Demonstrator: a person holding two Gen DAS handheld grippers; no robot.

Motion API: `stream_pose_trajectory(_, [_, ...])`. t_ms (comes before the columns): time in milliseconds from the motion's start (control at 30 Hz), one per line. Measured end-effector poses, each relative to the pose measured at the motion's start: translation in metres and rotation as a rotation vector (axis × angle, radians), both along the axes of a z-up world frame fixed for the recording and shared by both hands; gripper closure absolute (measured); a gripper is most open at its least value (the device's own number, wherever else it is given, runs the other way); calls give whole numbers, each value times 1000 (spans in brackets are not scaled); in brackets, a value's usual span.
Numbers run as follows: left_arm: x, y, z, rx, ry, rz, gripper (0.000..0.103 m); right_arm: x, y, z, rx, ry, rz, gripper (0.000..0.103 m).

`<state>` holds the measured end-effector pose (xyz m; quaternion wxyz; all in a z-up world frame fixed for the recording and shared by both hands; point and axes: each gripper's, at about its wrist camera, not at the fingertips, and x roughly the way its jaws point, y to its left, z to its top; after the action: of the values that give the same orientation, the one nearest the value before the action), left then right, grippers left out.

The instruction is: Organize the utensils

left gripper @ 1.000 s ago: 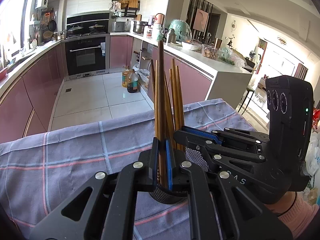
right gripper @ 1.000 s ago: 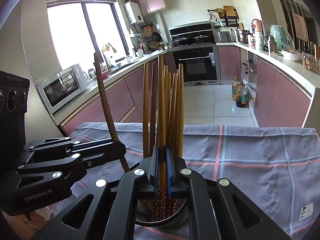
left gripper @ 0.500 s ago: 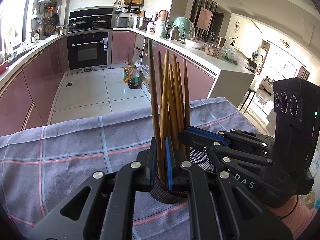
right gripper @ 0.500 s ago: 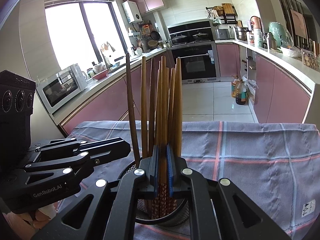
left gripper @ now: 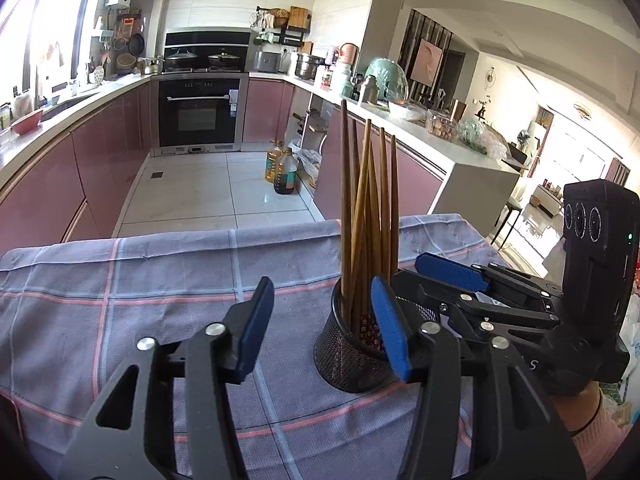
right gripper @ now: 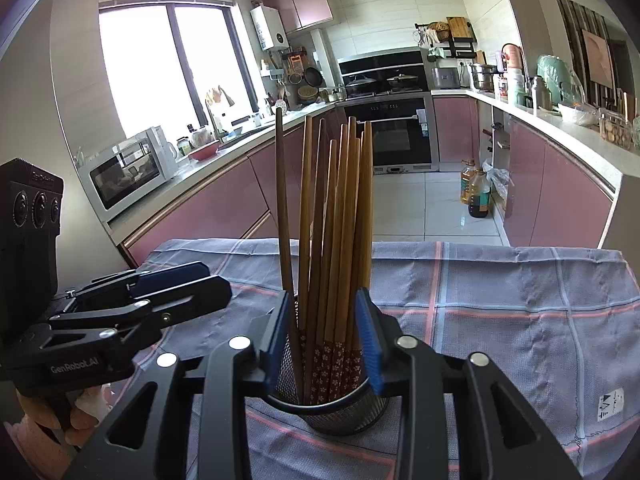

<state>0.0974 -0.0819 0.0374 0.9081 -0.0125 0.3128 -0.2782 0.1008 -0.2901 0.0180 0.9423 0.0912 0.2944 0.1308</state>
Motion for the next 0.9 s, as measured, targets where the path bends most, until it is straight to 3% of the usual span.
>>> stream_pose_trajectory(67, [-10, 9, 3, -2, -41, 33, 30, -6, 1, 2, -16, -15, -11, 38])
stream_pose_trajectory(100, [-15, 13, 4, -5, -57, 46, 27, -9, 1, 2, -22, -22, -16, 28])
stream_pose_trajectory(167, [-25, 22, 7, -10, -97, 76, 17, -17, 3, 3, -30, -44, -28, 18])
stream_pose_trajectory(233, [-35, 31, 8, -10, -132, 113, 7, -25, 5, 3, -42, -59, -37, 14])
stream_pose_trajectory(333, [-48, 45, 8, -19, -164, 154, 6, -34, 9, 1, -74, -73, -52, 7])
stream_pose_trajectory(900, [-109, 77, 3, 19, -290, 267, 6, -93, 36, 3, -151, -213, -118, 7])
